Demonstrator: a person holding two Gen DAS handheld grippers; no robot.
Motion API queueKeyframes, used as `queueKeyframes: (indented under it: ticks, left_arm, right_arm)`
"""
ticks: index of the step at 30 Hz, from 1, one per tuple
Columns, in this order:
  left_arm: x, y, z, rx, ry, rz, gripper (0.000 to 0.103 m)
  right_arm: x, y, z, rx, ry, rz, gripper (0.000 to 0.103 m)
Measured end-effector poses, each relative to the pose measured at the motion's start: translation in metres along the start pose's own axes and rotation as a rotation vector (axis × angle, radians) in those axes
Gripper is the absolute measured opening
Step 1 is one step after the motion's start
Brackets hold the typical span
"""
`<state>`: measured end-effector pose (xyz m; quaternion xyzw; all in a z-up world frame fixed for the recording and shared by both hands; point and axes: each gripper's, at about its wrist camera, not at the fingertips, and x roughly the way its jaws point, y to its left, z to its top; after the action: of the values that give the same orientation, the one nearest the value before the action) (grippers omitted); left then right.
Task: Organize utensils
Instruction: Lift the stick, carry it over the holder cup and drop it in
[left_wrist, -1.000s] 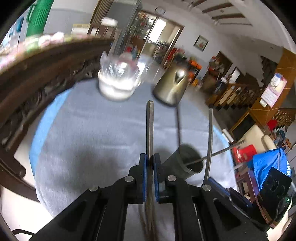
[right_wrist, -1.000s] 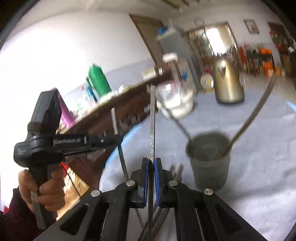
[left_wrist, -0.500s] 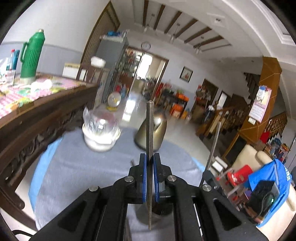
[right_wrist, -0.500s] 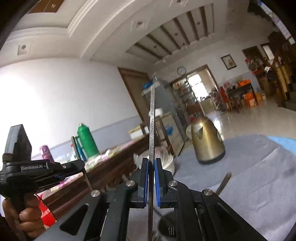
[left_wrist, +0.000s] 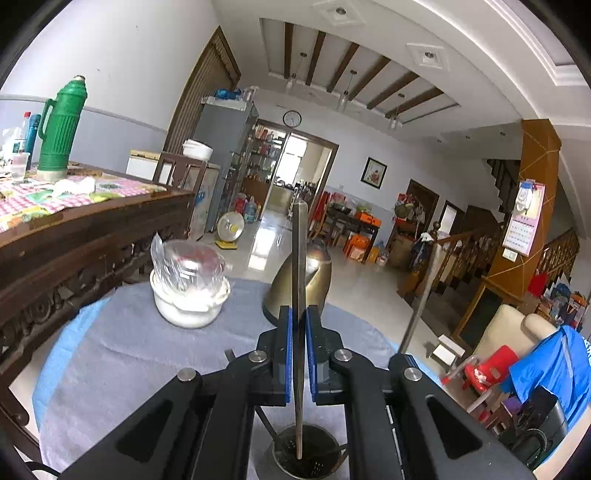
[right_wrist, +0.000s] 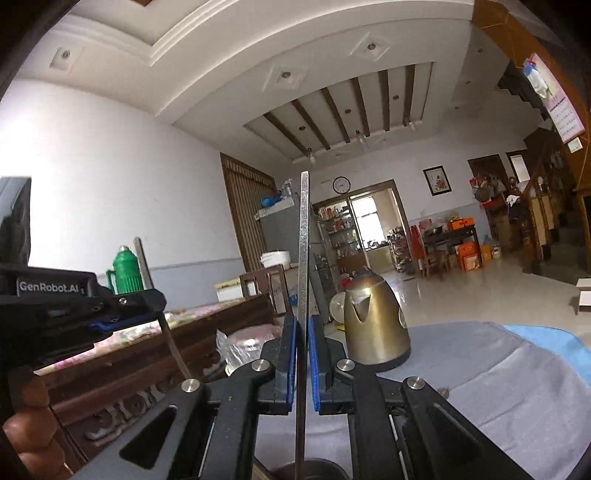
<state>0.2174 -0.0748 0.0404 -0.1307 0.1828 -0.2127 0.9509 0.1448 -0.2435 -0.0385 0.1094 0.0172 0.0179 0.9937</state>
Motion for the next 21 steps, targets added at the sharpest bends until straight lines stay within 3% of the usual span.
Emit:
queueKeyframes:
  ticks: [8, 21]
  left_arm:
    - [0.009, -0.001, -0.017, 0.018, 0.041, 0.012, 0.007]
    - [0.011, 0.001, -0.026, 0.010, 0.065, 0.018, 0.008]
  right_arm:
    - [0.003, -0.005, -0.010, -0.008, 0.032, -0.010, 0.007]
    - [0.007, -0.004, -0.004, -0.006, 0.007, -0.012, 0.007]
